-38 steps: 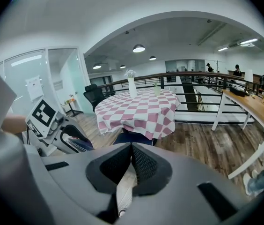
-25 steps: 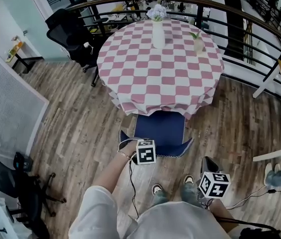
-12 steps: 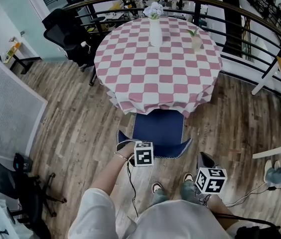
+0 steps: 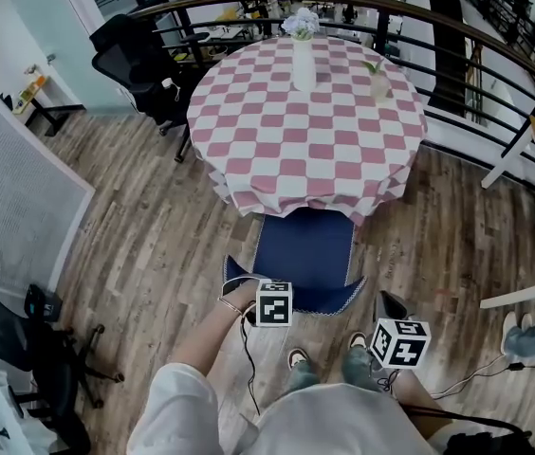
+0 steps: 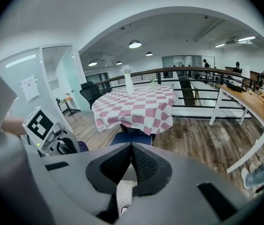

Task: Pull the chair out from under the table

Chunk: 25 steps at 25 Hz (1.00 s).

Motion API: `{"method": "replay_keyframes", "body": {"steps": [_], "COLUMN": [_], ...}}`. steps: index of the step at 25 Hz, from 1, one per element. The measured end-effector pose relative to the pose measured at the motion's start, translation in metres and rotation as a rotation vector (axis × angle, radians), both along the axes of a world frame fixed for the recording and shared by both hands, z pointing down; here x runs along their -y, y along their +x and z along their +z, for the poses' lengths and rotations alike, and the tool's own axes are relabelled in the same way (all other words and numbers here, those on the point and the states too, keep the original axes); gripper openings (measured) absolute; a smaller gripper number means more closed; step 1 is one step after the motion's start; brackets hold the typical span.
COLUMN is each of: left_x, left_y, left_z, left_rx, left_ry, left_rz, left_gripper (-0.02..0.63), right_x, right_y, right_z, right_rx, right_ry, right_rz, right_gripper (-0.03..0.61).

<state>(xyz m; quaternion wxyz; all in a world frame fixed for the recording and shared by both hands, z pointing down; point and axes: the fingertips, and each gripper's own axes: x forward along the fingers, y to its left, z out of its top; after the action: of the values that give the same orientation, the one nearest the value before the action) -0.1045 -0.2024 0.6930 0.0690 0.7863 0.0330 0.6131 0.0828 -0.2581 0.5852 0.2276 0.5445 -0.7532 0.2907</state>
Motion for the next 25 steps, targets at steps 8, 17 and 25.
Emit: {"method": "replay_keyframes", "body": {"steps": [8, 17, 25], "left_x": [-0.033, -0.078, -0.114], "left_y": [0.002, -0.002, -0.006], "left_z": [0.001, 0.0, 0.0], "left_rx": [-0.006, 0.006, 0.013], "left_ry": [-0.017, -0.023, -0.061], "left_rz": [-0.022, -0.022, -0.018], "left_gripper": [0.092, 0.092, 0.094], "right_x": [-0.015, -0.035, -0.044], "right_y": [-0.006, -0.024, -0.046], "right_z": [0.006, 0.01, 0.013], "right_rx": [0.019, 0.024, 0.025], "right_ry": [-0.02, -0.034, -0.044], "right_rz": [-0.02, -0.078, -0.145], "right_gripper": [0.018, 0.018, 0.017]}}
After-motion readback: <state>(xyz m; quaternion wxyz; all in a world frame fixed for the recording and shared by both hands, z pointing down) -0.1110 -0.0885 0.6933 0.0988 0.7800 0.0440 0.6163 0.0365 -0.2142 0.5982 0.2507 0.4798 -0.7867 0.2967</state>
